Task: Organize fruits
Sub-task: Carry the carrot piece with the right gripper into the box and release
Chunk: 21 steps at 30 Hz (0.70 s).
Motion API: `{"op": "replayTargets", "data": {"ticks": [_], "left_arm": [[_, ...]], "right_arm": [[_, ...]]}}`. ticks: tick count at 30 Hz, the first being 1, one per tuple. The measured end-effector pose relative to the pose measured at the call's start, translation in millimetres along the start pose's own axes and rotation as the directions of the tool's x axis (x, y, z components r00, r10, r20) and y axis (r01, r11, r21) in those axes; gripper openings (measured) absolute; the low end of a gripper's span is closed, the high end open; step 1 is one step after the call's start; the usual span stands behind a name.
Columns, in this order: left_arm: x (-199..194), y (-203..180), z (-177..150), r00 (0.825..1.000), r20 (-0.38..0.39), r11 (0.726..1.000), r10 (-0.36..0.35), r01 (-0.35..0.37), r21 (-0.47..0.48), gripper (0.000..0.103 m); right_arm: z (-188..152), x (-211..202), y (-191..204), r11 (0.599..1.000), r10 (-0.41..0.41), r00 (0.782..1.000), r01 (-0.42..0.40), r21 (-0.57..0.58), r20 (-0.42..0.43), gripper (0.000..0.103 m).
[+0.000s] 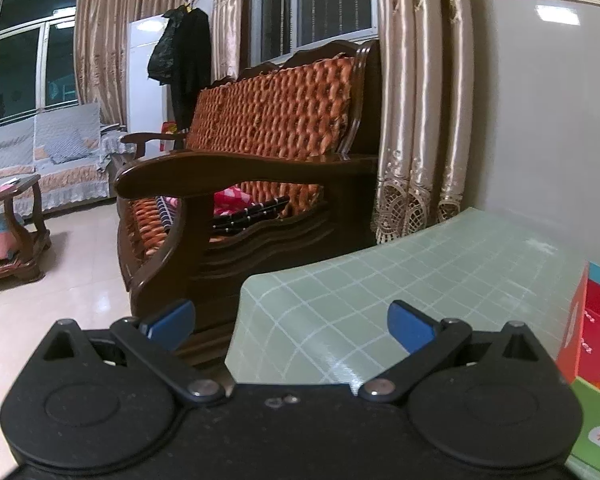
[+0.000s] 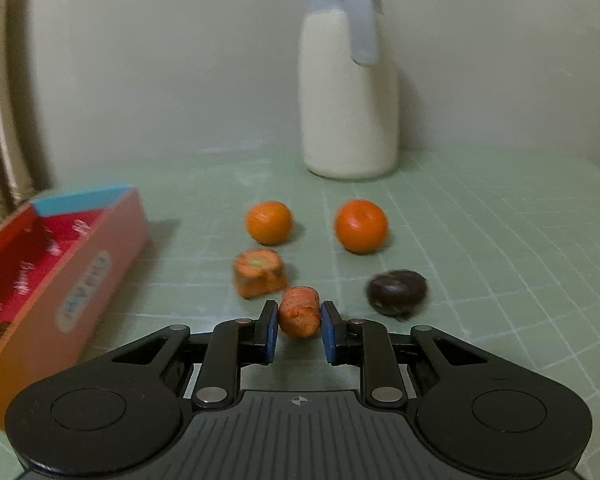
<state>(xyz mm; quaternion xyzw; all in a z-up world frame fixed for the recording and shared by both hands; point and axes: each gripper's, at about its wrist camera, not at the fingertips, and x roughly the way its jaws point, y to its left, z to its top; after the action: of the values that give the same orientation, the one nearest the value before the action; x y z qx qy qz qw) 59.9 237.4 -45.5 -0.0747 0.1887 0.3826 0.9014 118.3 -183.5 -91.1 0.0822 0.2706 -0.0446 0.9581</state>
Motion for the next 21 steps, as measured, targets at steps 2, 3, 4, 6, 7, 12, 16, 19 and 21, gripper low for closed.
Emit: {"op": "replayTargets", "data": {"ticks": [2,3,4,6,7,12,16,19,21], "left_arm": [[1,3,0,1.0,-0.004,1.0,0.012,-0.012,-0.008,0.097],[2,5,1,1.0,-0.006,1.0,0.017,-0.017,-0.014,0.097],[2,7,1,1.0,-0.009,1.0,0.022,-0.022,-0.02,0.097],[3,10,1,0.999,-0.019,0.999,0.03,-0.03,-0.03,0.097],[5,11,0,0.999,-0.025,0.999,0.031,-0.032,-0.031,0.097],[7,14,-1,0.998,-0.033,0.999,0.046,-0.047,-0.025,0.097],[6,15,-2,0.998,-0.037,0.998,0.048,-0.049,-0.026,0.097],[6,16,-1,0.998,-0.035,0.998,0.049,-0.05,-0.026,0.097],[6,16,-1,0.998,-0.038,0.998,0.048,-0.049,-0.027,0.097]], "right_arm": [[1,-6,4,0.998,0.056,0.998,-0.056,0.003,0.032,0.023],[1,-9,6,0.997,0.078,0.996,-0.078,0.003,0.045,0.023],[0,-13,9,0.994,0.105,0.992,-0.106,-0.001,0.065,0.023],[1,-20,12,0.985,0.17,0.98,-0.172,0.004,0.102,0.023],[2,-23,14,0.978,0.206,0.971,-0.208,0.007,0.122,0.023],[3,-38,27,0.925,0.374,0.906,-0.379,-0.011,0.2,0.023],[0,-42,44,0.872,0.488,0.856,-0.487,-0.049,0.172,0.023],[-1,-41,53,0.829,0.559,0.817,-0.557,-0.057,0.142,0.023],[-2,-43,59,0.81,0.585,0.8,-0.582,-0.07,0.13,0.023]]}}
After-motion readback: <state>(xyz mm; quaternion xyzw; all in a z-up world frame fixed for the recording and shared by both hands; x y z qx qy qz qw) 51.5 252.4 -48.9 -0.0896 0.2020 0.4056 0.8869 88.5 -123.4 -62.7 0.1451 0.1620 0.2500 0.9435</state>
